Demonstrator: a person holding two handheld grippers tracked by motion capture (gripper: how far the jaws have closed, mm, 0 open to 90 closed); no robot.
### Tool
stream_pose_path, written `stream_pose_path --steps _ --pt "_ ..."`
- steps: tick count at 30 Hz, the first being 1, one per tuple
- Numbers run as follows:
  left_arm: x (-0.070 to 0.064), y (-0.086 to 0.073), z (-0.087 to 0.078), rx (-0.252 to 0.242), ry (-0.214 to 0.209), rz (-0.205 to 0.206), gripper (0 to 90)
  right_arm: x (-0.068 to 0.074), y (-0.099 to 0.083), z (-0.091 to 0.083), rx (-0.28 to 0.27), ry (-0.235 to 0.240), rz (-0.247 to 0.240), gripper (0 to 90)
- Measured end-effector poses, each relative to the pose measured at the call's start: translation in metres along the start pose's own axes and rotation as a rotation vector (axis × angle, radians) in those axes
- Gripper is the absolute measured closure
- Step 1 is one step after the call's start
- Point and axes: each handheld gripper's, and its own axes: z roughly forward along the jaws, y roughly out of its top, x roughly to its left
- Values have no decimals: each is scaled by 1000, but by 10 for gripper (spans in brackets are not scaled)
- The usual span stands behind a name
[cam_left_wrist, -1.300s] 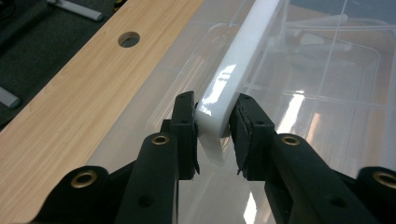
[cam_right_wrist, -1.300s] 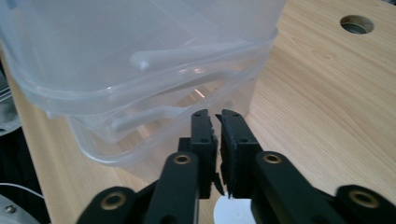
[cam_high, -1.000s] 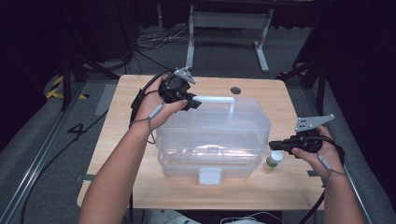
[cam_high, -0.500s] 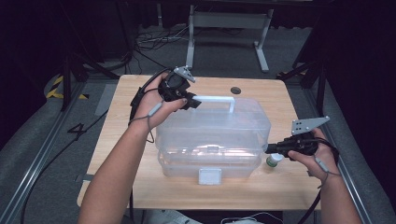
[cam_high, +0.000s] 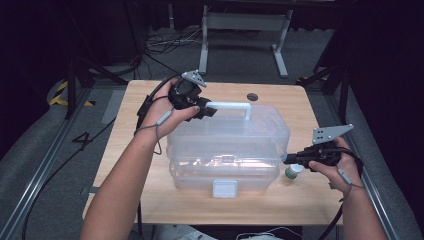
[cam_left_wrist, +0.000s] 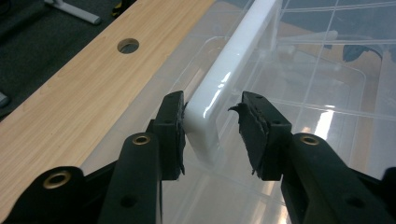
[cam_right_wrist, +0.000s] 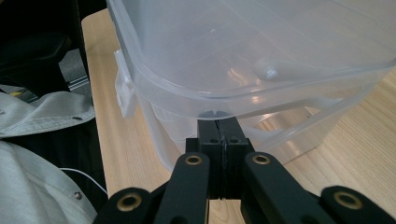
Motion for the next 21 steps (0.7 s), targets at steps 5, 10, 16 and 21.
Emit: stream_pose_path --steps 5,10,16,21 --pt "0 -2 -8 -25 8 -22 548 0 1 0 0 -3 1 900" --pt "-1 -7 -19 -56 23 -37 527 -1 3 0 -4 -9 -3 900" --pt "-5 -14 -33 -91 50 -50 514 -4 7 -1 -22 -14 -7 900" --pt "-6 -21 -49 -111 76 -70 511 -6 11 -4 -49 -27 -13 900"
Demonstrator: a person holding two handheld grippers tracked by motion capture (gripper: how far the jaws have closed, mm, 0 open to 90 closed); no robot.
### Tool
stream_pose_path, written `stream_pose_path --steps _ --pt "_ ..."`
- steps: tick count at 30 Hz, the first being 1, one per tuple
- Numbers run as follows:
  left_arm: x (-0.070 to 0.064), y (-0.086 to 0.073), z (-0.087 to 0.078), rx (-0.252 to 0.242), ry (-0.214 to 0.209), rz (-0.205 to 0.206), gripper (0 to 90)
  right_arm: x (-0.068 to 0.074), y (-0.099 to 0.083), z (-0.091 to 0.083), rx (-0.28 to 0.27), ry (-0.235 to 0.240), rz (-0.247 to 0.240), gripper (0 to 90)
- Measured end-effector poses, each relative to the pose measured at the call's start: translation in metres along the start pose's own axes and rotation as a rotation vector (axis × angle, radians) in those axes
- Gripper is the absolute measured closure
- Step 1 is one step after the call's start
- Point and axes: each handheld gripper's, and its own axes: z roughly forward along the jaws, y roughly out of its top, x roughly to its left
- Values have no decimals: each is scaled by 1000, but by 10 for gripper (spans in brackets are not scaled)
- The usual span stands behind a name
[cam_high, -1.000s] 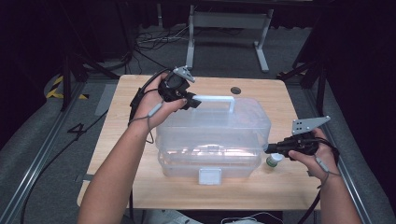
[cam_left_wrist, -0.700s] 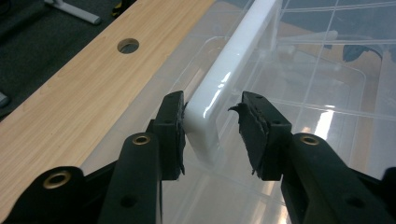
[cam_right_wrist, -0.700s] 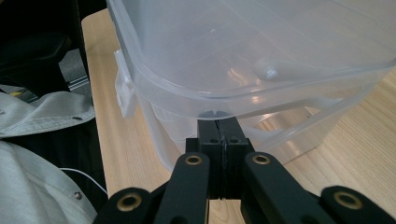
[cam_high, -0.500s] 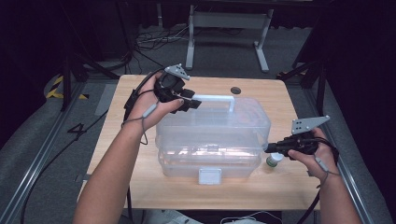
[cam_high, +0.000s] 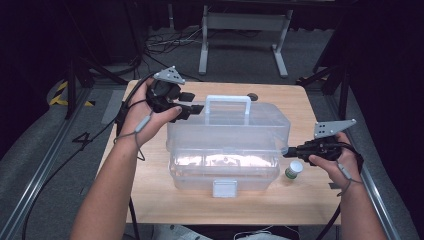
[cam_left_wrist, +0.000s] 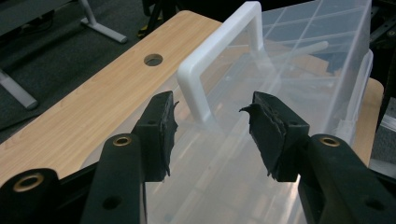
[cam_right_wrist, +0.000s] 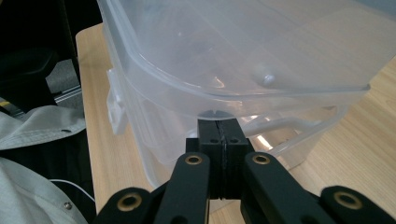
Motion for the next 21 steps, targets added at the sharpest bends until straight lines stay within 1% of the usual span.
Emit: stream_pose_path --steps 2,8,12,13,14,15,16,18,21 --pt "0 -1 -3 -5 1 -5 511 0 1 0 -4 -1 2 900" --pt "2 -9 -17 -21 27 -28 503 -4 6 -1 -28 -7 -3 900" --pt "3 -15 -27 -30 25 -46 497 -7 9 -2 -42 -8 -4 900" --pt "3 -17 -30 -39 28 -49 496 -7 10 -3 -45 -10 -4 900" --pt "3 -18 -33 -36 32 -52 496 -8 11 -3 -47 -13 -3 900" --pt "3 -20 -38 -44 46 -58 496 -9 13 -3 -55 -15 -7 900" --pt "3 -20 -38 -44 46 -58 496 -9 13 -3 -55 -15 -7 900" --pt "2 -23 -44 -53 53 -66 497 -10 15 -3 -59 -17 -11 900" --pt "2 -29 -51 -54 64 -77 498 -12 17 -2 -66 -15 -16 900"
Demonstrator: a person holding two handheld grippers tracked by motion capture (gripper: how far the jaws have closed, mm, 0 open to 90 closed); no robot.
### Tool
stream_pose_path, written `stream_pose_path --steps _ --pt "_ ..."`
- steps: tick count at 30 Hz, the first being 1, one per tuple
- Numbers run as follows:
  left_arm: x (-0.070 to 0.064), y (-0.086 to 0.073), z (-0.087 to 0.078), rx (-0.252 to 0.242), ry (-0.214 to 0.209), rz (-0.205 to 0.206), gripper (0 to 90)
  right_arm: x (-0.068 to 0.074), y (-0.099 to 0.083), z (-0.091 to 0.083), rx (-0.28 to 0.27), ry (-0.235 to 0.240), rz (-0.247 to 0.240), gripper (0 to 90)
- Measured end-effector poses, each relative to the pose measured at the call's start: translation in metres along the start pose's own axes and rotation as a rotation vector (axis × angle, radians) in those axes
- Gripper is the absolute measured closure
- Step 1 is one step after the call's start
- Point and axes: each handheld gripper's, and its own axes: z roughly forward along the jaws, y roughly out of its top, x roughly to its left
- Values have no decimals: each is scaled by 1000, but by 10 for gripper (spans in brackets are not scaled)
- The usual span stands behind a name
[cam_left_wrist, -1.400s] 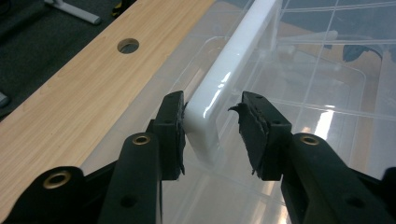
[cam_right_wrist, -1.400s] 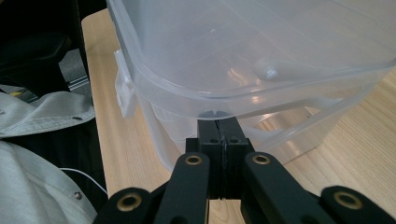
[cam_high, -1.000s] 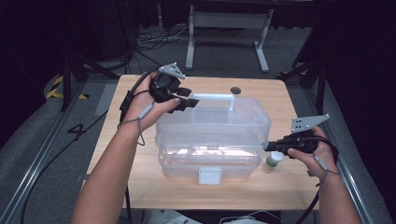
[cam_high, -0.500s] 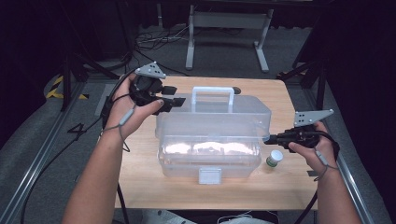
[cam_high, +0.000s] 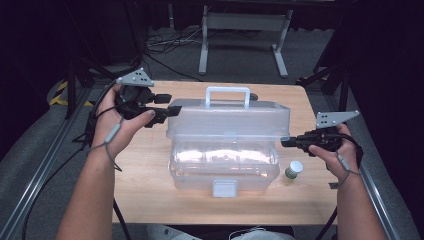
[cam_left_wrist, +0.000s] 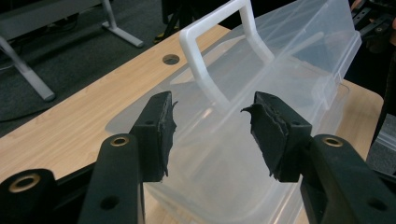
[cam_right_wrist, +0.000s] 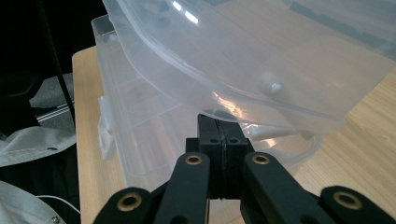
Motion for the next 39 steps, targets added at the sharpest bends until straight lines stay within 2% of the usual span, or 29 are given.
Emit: stream_pose_path --steps 8,13,18,21,31,39 --pt "2 -13 -13 -8 15 -20 500 -4 7 1 -42 -19 5 900" --pt "1 -21 -21 -30 -8 -35 509 -6 9 1 -75 -39 17 900" --pt "-2 -31 -23 -31 -17 -30 517 -4 11 2 -86 -75 17 900" --pt "-4 -36 -21 -37 -33 -31 517 -5 11 3 -106 -96 22 900" --pt "-7 -56 -10 -44 -44 -42 516 -5 13 5 -169 -155 48 900" --pt "-11 -68 12 -39 -71 -45 512 -2 14 6 -177 -187 44 900"
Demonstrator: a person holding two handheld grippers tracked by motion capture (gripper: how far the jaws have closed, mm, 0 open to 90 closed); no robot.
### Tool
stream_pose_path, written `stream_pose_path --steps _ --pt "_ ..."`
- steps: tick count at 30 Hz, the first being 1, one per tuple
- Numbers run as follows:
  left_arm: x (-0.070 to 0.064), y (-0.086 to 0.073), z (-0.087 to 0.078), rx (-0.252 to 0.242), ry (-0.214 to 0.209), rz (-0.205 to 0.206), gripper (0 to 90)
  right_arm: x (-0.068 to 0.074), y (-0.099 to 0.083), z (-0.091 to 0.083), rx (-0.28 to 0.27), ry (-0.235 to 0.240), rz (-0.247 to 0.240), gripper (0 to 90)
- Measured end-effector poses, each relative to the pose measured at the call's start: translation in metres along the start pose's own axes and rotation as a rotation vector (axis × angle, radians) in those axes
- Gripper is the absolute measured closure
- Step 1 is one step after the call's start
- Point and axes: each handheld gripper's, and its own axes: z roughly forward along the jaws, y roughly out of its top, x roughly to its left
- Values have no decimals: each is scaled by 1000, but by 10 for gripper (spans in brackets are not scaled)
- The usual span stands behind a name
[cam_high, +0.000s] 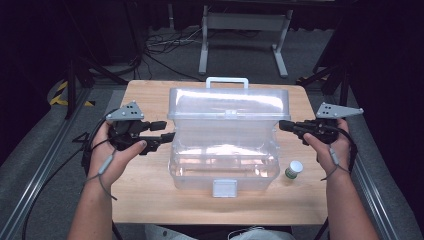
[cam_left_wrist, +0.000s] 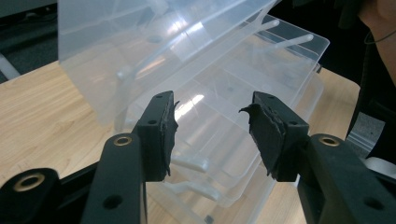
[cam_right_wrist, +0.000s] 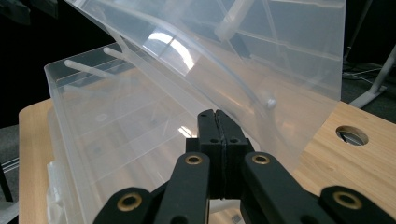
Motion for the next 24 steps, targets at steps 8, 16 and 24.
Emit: stream_pose_path --steps 8,16,24 --pt "0 -8 14 -17 4 -15 519 2 -1 0 0 -9 -4 900" --pt "1 -13 25 -69 60 -19 704 4 -3 0 -6 -13 -9 900" --pt "1 -12 29 -147 116 -27 895 6 -5 -1 -5 -16 -17 900"
